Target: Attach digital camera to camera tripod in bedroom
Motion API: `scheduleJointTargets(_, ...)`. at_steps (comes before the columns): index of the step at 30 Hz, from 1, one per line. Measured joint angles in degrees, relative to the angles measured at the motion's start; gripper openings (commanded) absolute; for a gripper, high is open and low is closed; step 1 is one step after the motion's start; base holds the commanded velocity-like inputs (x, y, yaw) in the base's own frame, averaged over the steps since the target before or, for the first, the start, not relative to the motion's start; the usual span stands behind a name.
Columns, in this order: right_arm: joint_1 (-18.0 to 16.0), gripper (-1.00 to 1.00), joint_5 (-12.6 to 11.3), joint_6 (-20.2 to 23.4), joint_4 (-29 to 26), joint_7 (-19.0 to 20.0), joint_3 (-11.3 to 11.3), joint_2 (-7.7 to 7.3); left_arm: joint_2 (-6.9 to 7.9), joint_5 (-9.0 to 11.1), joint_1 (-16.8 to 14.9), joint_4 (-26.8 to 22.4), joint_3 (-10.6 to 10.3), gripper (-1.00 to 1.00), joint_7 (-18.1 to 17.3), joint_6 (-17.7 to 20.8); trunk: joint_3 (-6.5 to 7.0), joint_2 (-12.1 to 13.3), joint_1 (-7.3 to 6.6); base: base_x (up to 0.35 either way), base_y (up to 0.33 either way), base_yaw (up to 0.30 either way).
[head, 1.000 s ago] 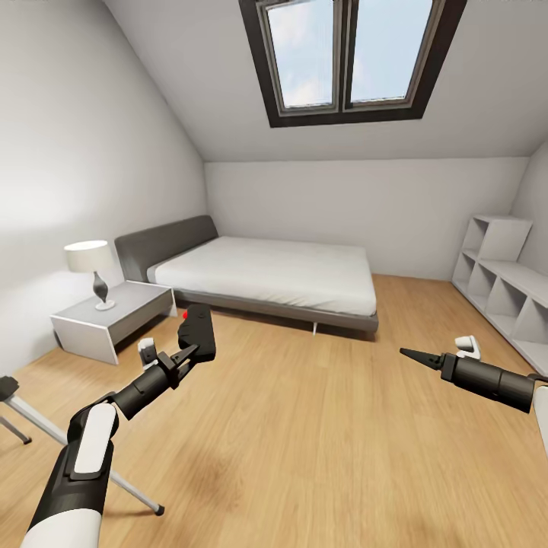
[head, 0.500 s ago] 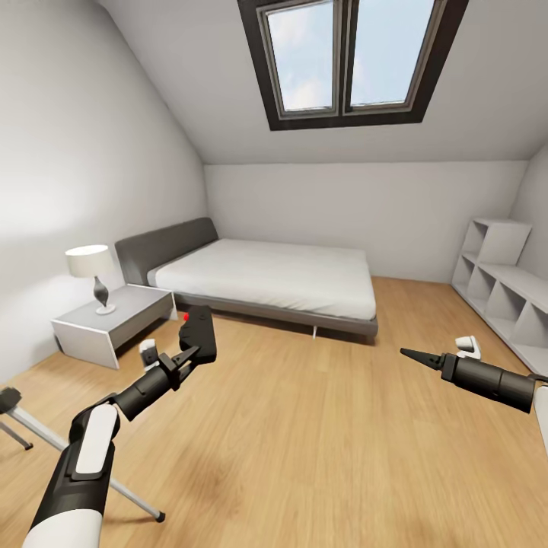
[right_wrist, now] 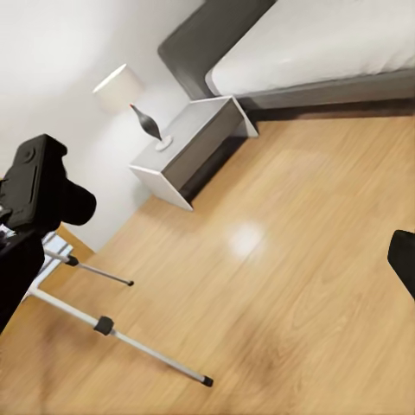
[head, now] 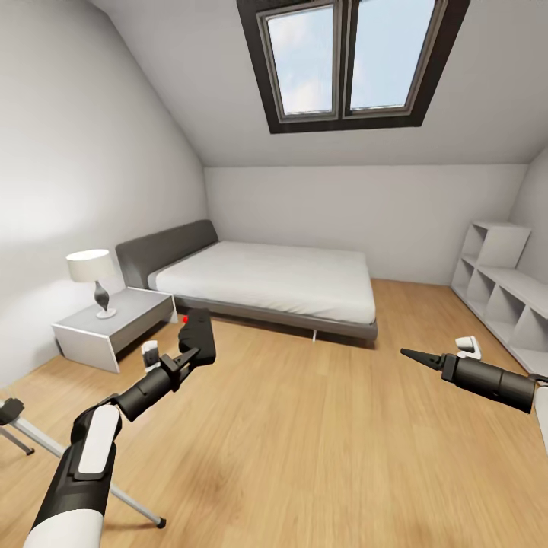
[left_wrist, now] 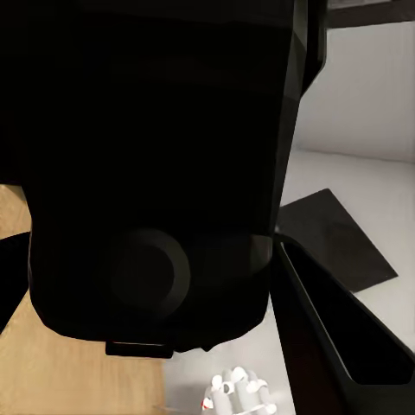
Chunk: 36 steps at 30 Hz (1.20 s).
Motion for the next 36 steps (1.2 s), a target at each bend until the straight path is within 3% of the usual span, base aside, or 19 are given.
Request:
scheduleJointTargets(4,0.00,1.00,0.00,0.00,0.01,0.01,0.01,0.05,0.01,-1.70,0.00,-0.24,-0.07,-1.00,4.03,-1.43,0.72,1.61,-0.88,0.000,0.000,0.000)
scheduleJointTargets(5,0.00,1.00,0.00,0.00,0.02,0.02,0.01,0.06,0.01,-2.65,0.01,-0.47,-0.13,-1.00,7.26,-1.80,0.89,2.01,-1.10,0.000,0.000,0.000)
scheduleJointTargets(6,0.00,1.00,0.00,0.00,0.02,0.02,0.02,0.07,0.01,-2.83,0.01,-0.75,-0.27,-1.00,10.45,-1.94,1.07,2.41,-1.32,0.000,0.000,0.000)
scheduleJointTargets(10,0.00,1.00,-0.03,0.00,0.05,0.02,0.03,0.08,0.01,-2.58,0.01,-1.18,-0.76,-1.00,14.53,-2.07,1.80,4.01,-2.20,0.000,0.000,0.000)
scheduleJointTargets(18,0.00,1.00,-0.15,0.00,0.06,0.04,0.04,0.08,0.01,-2.17,0.01,-1.23,-1.03,-1.00,16.29,-1.91,3.23,7.22,-3.96,0.000,0.000,0.000)
scheduleJointTargets(36,0.00,1.00,-0.19,0.00,0.07,0.07,0.04,0.08,0.05,-1.08,0.01,-0.44,-0.98,-1.00,16.45,-1.85,6.46,14.44,-7.91,0.000,0.000,0.000)
